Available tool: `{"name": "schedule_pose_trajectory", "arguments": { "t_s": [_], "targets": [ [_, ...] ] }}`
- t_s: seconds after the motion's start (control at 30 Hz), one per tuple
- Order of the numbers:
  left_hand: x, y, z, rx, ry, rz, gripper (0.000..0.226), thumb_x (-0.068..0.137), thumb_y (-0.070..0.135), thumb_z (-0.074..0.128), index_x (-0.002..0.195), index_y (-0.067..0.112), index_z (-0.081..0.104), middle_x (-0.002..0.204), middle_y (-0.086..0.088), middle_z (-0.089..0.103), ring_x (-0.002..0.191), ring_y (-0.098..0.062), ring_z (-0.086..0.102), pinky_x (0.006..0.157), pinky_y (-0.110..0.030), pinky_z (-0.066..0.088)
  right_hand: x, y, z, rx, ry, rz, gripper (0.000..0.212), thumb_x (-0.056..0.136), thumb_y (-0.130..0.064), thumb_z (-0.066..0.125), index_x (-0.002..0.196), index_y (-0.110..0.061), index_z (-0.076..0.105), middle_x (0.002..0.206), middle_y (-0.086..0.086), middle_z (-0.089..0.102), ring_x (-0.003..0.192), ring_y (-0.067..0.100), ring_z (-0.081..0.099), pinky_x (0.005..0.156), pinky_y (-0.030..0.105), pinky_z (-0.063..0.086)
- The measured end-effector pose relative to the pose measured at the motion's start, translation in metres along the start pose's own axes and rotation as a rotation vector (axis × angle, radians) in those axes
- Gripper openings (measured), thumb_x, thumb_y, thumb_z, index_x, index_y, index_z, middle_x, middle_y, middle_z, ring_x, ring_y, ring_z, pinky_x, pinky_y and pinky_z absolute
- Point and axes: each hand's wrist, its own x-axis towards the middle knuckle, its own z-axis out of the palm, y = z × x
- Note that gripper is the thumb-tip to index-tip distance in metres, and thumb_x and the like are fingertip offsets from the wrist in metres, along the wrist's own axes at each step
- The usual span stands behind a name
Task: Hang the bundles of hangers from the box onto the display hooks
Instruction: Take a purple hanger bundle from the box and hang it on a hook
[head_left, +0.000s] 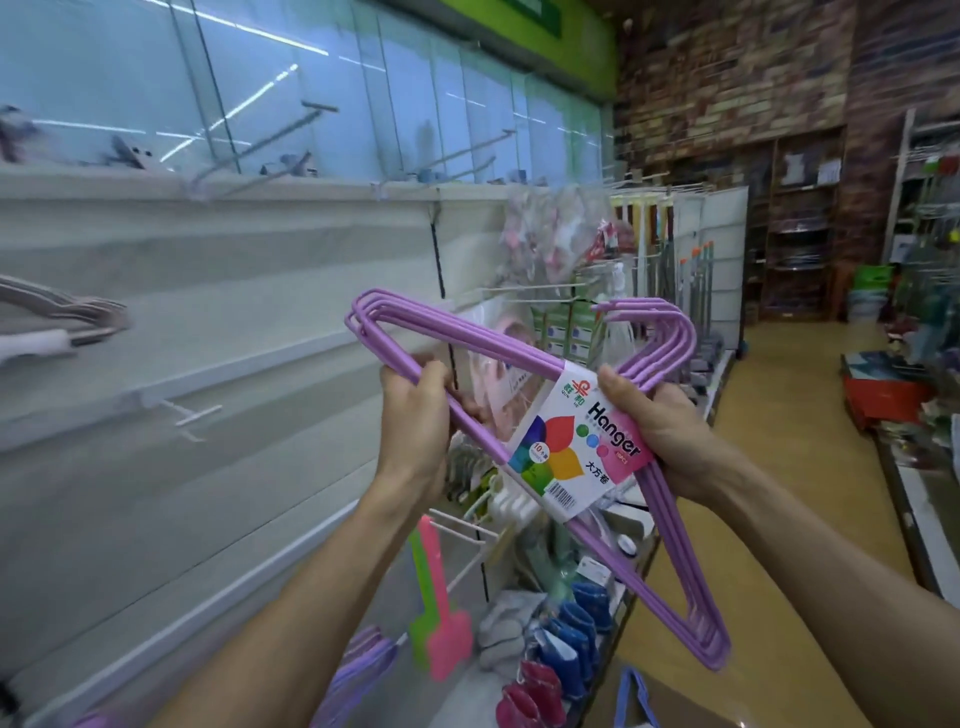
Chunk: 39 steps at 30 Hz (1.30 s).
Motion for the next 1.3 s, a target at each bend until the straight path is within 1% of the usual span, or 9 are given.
{"name": "schedule_pose_trajectory", "arguments": {
  "t_s": [0.23,0.37,0.47,0.57,0.67,0.77,1.07,1.2,1.3],
  "targets": [
    [-0.024,0.038,-0.036,0.128,0.095,0.047,0.018,0.093,0.001,0.040,0.104,0.015,0.036,0.057,-0.001,0.049,0.052,-0.016,0.057,0.068,-0.050,0.058,0.002,-0.014,0.039,-0.020,-0.126,0.023,0.041,0.073,-0.039,0.068,0.093,-0.003,0.065,0.091,0.022,0.074,0.069,0.028,0.073,0.065,0.040,0.061],
    [-0.039,0.055,-0.059,0.208,0.189,0.088,0.018,0.093,0.002,0.040,0.106,0.015,0.037,0.063,-0.004,0.048,0.054,-0.018,0.058,0.070,-0.055,0.059,0.009,-0.011,0.065,-0.014,-0.234,0.023,0.072,0.051,-0.057,0.087,0.093,-0.002,0.066,0.092,0.023,0.074,0.071,0.030,0.074,0.060,0.036,0.062],
    [-0.053,0.071,-0.075,0.256,0.258,0.112,0.018,0.095,0.002,0.040,0.108,0.013,0.038,0.065,-0.008,0.048,0.054,-0.019,0.059,0.070,-0.055,0.059,0.010,-0.010,0.086,0.012,-0.329,0.042,0.069,0.054,-0.053,0.086,0.095,-0.001,0.064,0.090,0.021,0.075,0.070,0.029,0.074,0.058,0.034,0.061],
    [-0.069,0.085,-0.089,0.282,0.326,0.123,0.021,0.095,0.001,0.039,0.115,0.009,0.038,0.068,-0.011,0.049,0.055,-0.020,0.060,0.070,-0.053,0.060,0.010,-0.012,0.107,-0.012,-0.415,0.046,0.088,0.042,-0.062,0.090,0.099,-0.001,0.063,0.095,0.024,0.073,0.077,0.034,0.074,0.064,0.040,0.062],
    [-0.087,0.098,-0.103,0.287,0.396,0.146,0.022,0.095,0.000,0.039,0.113,0.014,0.037,0.070,-0.011,0.049,0.055,-0.019,0.060,0.070,-0.052,0.060,0.006,-0.014,0.129,-0.023,-0.504,0.045,0.067,0.058,-0.056,0.084,0.094,-0.003,0.065,0.093,0.023,0.074,0.075,0.033,0.073,0.067,0.044,0.062],
    [-0.104,0.109,-0.117,0.307,0.477,0.154,0.020,0.095,0.000,0.039,0.110,0.013,0.037,0.072,-0.010,0.048,0.055,-0.019,0.060,0.069,-0.051,0.060,-0.003,-0.015,0.152,0.010,-0.561,0.058,0.039,0.076,-0.037,0.066,0.093,-0.001,0.063,0.084,0.018,0.075,0.064,0.026,0.073,0.054,0.034,0.060],
    [-0.162,0.140,-0.157,0.415,0.681,0.152,0.023,0.095,0.000,0.039,0.118,-0.001,0.040,0.061,-0.007,0.056,0.056,-0.022,0.066,0.070,-0.049,0.061,-0.031,-0.002,0.218,0.039,-0.749,0.100,0.036,0.076,-0.036,0.064,0.092,-0.004,0.063,0.082,0.013,0.076,0.067,0.024,0.074,0.059,0.031,0.061],
    [-0.195,0.156,-0.174,0.494,0.791,0.132,0.017,0.096,0.002,0.040,0.085,-0.003,0.053,0.063,-0.014,0.067,0.063,-0.029,0.070,0.072,-0.050,0.059,-0.047,0.003,0.252,0.026,-0.847,0.103,0.042,0.077,-0.039,0.064,0.098,-0.002,0.063,0.087,0.014,0.076,0.072,0.026,0.075,0.062,0.031,0.061],
    [-0.218,0.168,-0.191,0.527,0.910,0.125,0.017,0.096,0.006,0.043,0.088,-0.004,0.054,0.063,-0.007,0.067,0.067,-0.026,0.069,0.072,-0.046,0.059,-0.062,0.007,0.279,0.032,-0.914,0.098,0.045,0.077,-0.040,0.065,0.101,-0.001,0.063,0.090,0.016,0.076,0.077,0.029,0.075,0.066,0.034,0.062]
  ]
}}
